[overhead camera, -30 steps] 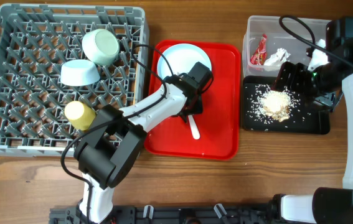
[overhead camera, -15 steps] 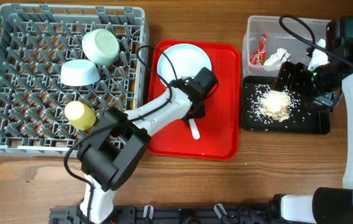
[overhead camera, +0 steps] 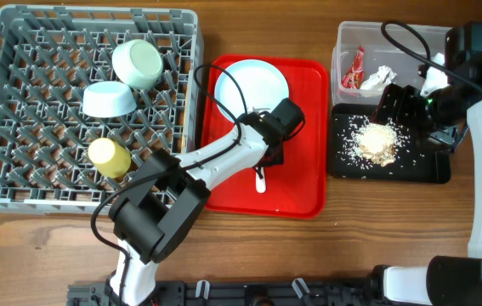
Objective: Sort waste into correct bins and load items into the dishwasher rack
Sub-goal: 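Carry the white fork to the dish rack and release it, then move the left gripper to the light-blue plate rim and grasp it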
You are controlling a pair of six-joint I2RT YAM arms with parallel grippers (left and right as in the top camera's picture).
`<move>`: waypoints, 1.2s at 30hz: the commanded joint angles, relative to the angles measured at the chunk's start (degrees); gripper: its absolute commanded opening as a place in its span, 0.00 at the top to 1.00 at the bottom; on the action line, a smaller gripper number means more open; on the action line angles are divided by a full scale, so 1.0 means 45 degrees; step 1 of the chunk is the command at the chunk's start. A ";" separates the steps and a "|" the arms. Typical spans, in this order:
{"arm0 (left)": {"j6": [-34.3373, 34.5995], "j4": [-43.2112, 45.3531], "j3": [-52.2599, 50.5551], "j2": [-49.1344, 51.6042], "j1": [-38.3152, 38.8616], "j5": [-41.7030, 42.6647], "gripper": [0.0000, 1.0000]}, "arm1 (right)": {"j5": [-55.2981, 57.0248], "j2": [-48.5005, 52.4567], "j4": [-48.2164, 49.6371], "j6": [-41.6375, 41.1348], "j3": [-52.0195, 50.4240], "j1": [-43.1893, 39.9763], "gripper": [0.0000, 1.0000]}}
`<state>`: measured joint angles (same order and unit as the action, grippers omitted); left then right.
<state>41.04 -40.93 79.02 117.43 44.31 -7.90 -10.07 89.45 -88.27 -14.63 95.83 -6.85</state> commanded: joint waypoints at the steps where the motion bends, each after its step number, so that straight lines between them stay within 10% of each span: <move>1: 0.0034 -0.0170 -0.0248 0.0568 -0.0165 0.0019 0.92 | -0.0112 -0.0185 0.0019 0.0248 0.0272 -0.0029 0.00; 11: -0.0092 -0.0806 -0.0223 -0.1127 -0.0306 0.0019 0.95 | -0.0107 -0.0185 -0.0039 0.0257 0.0272 -0.0029 0.00; 22: -0.5693 -0.1214 -0.0223 -0.5736 -0.4221 -0.0097 0.96 | -0.0107 -0.0185 -0.0068 0.0248 0.0272 -0.0029 0.00; 31: -0.7689 -0.0015 -0.0228 -0.4313 -0.7057 0.0029 0.95 | -0.0107 -0.0185 -0.0068 0.0248 0.0272 -0.0029 0.00; 36: -0.7689 0.0092 -0.0228 -0.4284 -0.7038 0.0282 0.59 | -0.0107 -0.0185 -0.0063 0.0253 0.0272 -0.0029 0.00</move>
<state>7.31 -40.84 78.06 98.06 12.73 -7.88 -10.07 89.45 -88.58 -14.63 95.83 -6.85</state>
